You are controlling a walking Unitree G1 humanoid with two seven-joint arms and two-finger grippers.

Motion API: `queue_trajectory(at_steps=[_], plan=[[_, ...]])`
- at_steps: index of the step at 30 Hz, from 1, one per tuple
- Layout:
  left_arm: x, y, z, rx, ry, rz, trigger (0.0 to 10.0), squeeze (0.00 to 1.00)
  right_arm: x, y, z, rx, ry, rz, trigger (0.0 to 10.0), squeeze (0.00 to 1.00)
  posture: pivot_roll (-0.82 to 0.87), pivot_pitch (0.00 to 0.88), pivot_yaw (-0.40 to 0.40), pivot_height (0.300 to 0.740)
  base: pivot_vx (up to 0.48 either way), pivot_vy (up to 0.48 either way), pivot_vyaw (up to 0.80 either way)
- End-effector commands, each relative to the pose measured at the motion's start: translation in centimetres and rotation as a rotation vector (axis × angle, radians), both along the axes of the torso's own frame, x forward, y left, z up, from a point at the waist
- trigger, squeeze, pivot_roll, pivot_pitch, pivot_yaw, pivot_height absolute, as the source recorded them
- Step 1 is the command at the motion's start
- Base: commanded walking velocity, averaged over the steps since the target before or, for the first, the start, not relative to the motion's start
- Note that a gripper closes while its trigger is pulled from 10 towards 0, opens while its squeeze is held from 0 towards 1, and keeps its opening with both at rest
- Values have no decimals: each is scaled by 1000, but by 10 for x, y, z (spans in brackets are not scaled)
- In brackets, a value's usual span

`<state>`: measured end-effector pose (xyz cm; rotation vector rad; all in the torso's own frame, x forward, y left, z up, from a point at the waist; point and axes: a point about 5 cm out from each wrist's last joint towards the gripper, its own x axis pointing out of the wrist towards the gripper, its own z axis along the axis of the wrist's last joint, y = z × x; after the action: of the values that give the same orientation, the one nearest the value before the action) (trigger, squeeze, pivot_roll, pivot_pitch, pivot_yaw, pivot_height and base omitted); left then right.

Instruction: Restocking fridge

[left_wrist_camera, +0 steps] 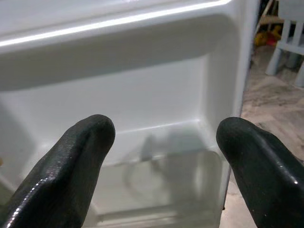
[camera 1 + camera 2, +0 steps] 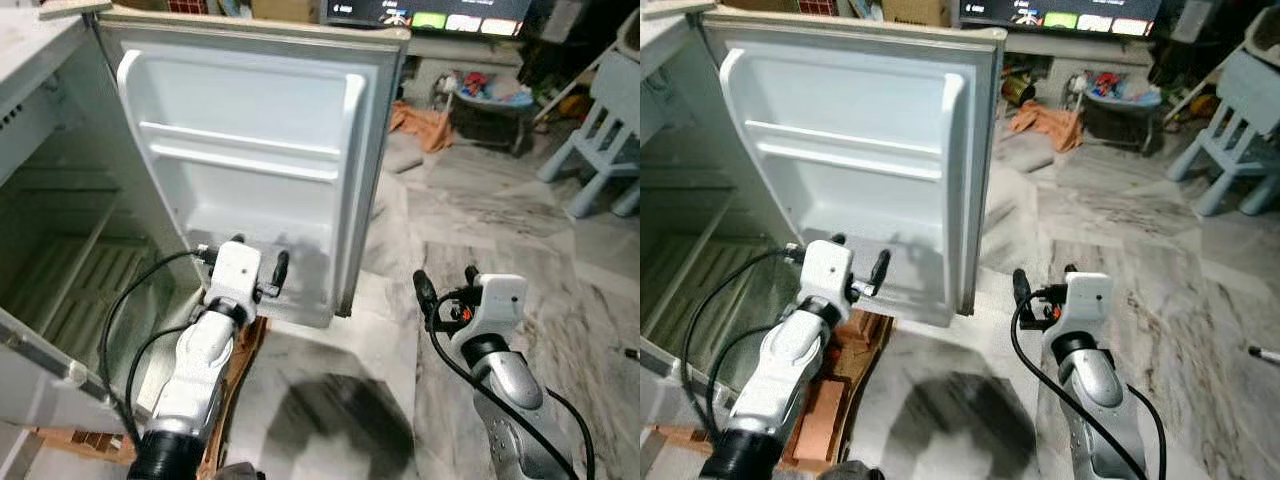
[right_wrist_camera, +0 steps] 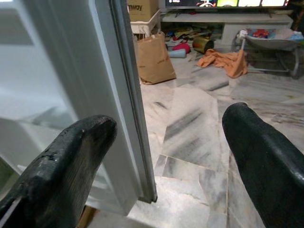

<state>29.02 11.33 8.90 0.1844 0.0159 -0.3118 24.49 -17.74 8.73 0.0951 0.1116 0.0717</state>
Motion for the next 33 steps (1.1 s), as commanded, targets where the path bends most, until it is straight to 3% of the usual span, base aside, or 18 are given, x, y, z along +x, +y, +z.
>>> queue_trajectory(at_steps=[1,5,12,21,26,29,33], plan=[[3,-2,-1,16,7,-16,10000,0,1,-3,1,-8,-5,-15,10000,0,-1,32,-18,740,480,0,0],[11,-8,1,22,10,-38,10000,0,1,-4,1,-10,-6,-20,10000,0,-8,30,-16,740,480,0,0],[11,-19,-5,29,38,-77,10000,0,2,-4,1,-13,-5,-21,10000,0,-5,34,-22,740,411,0,0],[22,-32,-2,39,22,-86,10000,0,3,-1,1,-13,-3,-9,10000,0,-1,34,-27,740,0,0,0],[22,-18,1,36,14,-56,10000,0,3,-1,1,-11,-7,-13,10000,0,-2,37,-17,740,0,0,0],[12,-6,-5,34,39,-33,10000,0,3,-2,0,-11,-6,-16,10000,0,4,40,-13,740,0,0,0],[-12,17,-17,40,74,48,10000,0,3,-2,-1,-5,1,-22,10000,0,35,59,-8,740,0,0,-111]])
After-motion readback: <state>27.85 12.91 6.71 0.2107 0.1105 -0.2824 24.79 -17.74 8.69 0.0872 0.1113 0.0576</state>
